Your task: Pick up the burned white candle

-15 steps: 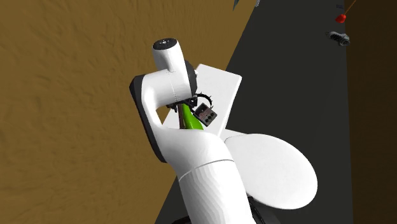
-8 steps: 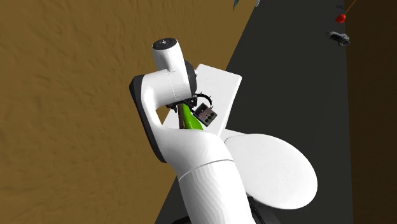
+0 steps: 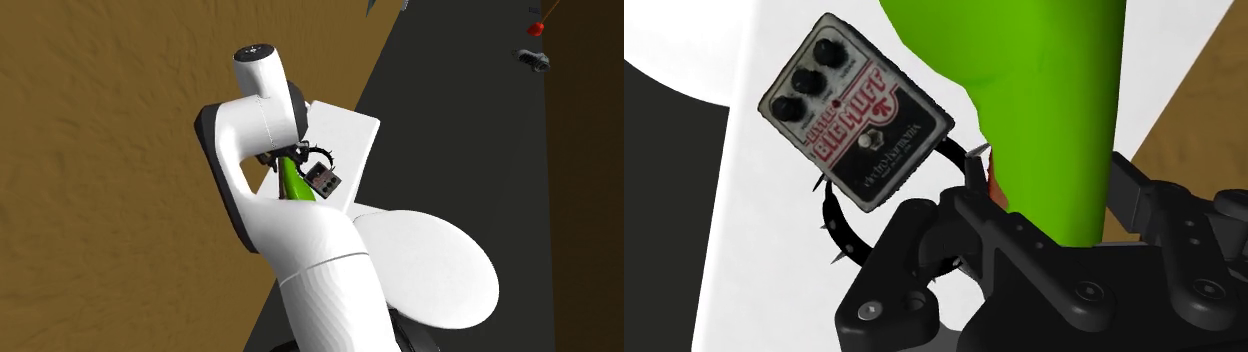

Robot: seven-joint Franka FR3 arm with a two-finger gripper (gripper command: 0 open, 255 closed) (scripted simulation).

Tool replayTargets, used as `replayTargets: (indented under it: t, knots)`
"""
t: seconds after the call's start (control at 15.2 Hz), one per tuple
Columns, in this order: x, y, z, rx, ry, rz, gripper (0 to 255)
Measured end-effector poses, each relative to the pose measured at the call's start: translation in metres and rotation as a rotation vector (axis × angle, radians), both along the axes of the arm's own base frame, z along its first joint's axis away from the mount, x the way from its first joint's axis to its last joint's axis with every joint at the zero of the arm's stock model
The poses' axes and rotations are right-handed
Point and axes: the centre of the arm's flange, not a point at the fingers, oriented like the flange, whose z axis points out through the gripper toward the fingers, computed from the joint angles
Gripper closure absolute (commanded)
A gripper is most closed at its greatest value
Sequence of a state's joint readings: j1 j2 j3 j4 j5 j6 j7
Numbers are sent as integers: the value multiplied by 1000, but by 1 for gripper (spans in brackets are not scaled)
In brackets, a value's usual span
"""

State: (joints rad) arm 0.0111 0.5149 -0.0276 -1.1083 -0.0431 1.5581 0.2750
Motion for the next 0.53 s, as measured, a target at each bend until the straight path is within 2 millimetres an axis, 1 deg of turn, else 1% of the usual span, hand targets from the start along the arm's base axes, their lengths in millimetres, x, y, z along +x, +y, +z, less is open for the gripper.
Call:
replayTargets:
  t: [0.53]
  knots:
    - [0, 0, 40, 0, 0, 0, 255]
